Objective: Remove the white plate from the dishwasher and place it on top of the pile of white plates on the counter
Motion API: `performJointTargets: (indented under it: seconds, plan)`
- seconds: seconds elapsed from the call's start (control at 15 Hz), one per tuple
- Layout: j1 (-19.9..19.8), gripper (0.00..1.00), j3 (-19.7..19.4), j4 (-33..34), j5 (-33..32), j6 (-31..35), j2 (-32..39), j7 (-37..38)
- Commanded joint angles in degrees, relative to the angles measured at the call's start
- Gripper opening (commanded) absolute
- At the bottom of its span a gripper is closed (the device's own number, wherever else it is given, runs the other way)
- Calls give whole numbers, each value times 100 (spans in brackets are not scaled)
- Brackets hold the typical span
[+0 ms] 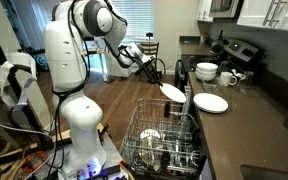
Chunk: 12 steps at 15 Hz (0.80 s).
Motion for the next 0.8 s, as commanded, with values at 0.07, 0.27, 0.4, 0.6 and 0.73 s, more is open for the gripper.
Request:
performJointTargets:
  seconds: [0.07, 0.27, 0.4, 0.6, 0.73]
  plan:
    - [2, 2, 30, 11, -73, -77, 17, 83]
    - [43, 2, 32, 8, -232, -211, 39, 276]
    - [65, 2, 33, 8, -373, -294, 33, 445]
    - [80, 2, 38, 10, -702, -471, 48, 765]
    - [52, 2, 25, 12, -872, -524, 64, 886]
